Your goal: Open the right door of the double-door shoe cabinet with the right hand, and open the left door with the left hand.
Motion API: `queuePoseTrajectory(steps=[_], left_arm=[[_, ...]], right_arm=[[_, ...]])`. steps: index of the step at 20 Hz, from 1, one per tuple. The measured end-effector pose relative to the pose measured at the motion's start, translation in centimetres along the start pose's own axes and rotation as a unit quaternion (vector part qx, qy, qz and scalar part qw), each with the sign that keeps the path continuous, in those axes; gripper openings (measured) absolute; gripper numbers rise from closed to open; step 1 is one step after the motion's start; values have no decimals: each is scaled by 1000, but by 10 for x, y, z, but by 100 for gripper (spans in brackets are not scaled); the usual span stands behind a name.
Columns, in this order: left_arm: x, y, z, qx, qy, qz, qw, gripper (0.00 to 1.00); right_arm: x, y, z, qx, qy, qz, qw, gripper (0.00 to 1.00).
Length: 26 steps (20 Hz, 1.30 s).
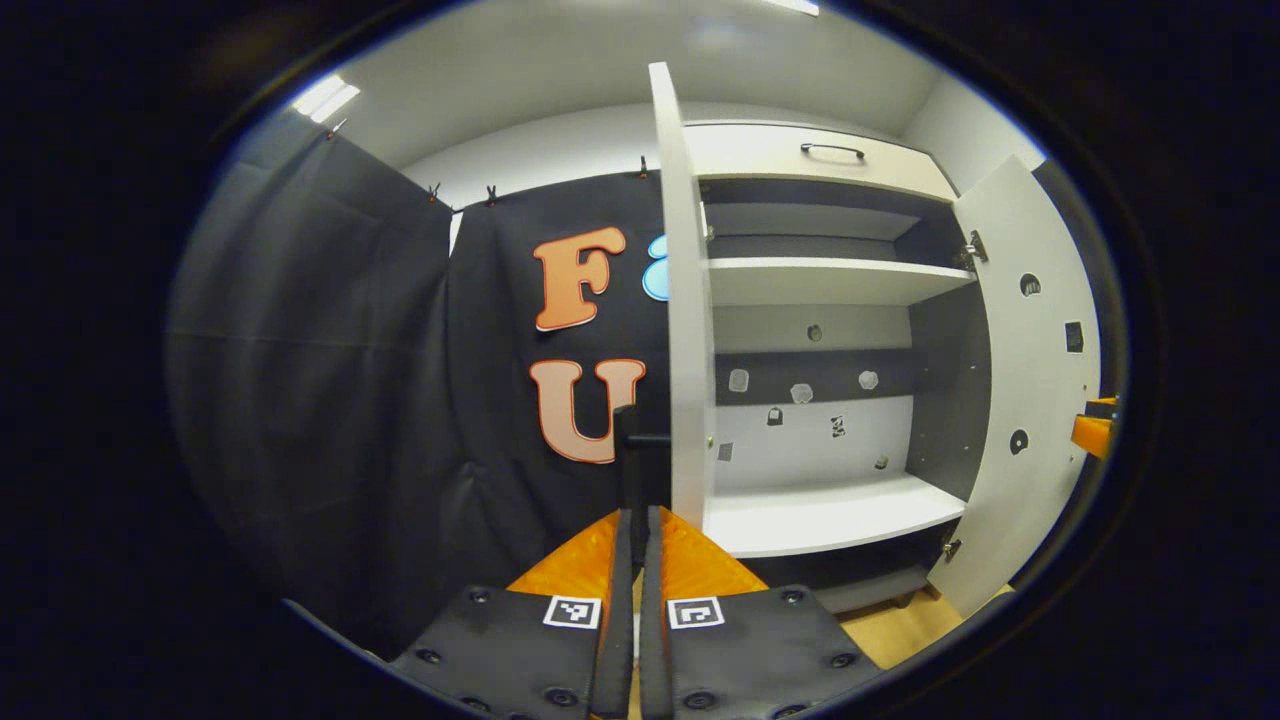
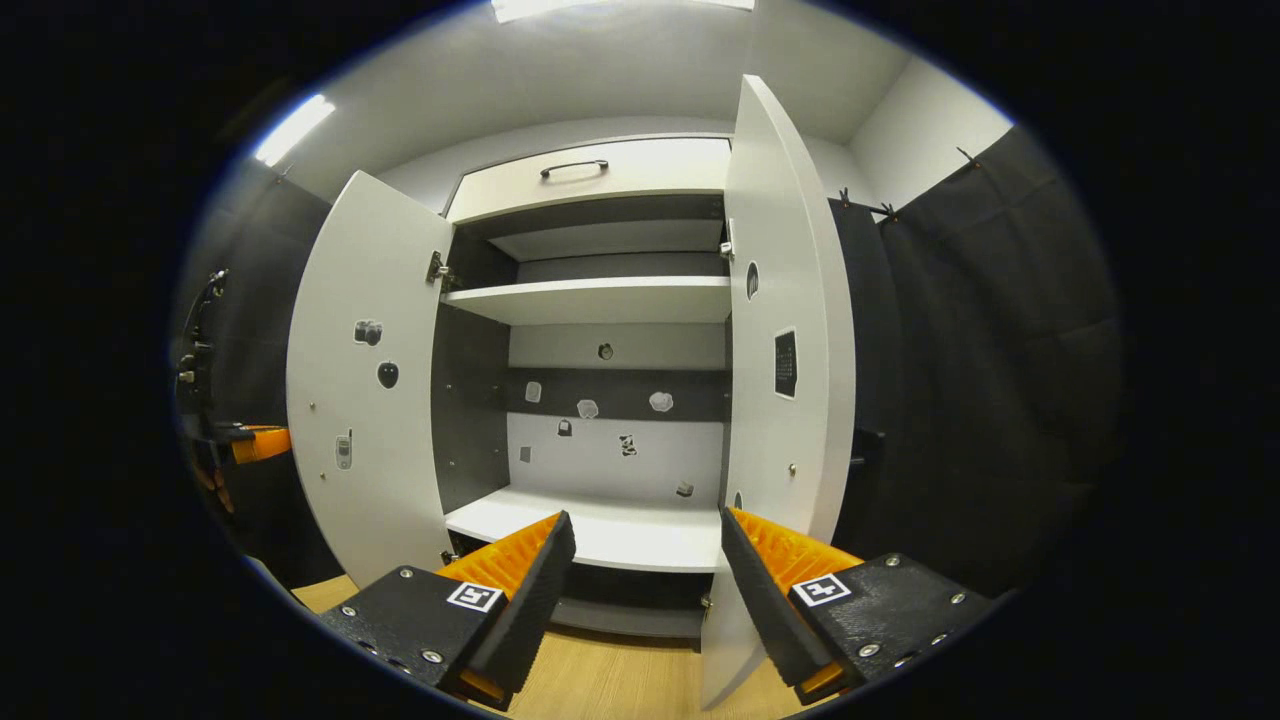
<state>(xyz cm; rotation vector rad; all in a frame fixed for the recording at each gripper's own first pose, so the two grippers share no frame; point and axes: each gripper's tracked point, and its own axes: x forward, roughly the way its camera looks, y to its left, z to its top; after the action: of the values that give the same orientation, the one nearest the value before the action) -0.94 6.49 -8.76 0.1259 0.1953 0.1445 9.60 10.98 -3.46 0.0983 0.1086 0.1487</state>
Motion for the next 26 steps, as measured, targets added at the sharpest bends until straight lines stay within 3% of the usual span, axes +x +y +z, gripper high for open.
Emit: queuePoseTrajectory(steps=[1,11,14,18,19,20,26], left_arm=[[-5,-2,4,1,-6,0,1000,10],[-31,-74,27,-4,-30,-62,998,69],[-32,-99,29,-21,-31,-85,996,73],[-34,-127,35,-40,-37,-117,992,95],[-33,-130,38,-39,-40,-117,992,95],[-33,-132,41,-38,-45,-118,991,96],[-37,-142,51,-28,-53,-120,991,96]], right_arm=[[-1,3,5,1,-5,3,1000,90],[-20,-5,32,-11,-32,4,999,91],[-26,-12,32,-14,-30,0,999,92],[-31,-15,35,-15,-37,1,999,92],[-33,-16,36,-17,-38,1,999,87],[-33,-17,37,-18,-39,1,999,92],[-35,-20,37,-28,-42,1,999,92]])
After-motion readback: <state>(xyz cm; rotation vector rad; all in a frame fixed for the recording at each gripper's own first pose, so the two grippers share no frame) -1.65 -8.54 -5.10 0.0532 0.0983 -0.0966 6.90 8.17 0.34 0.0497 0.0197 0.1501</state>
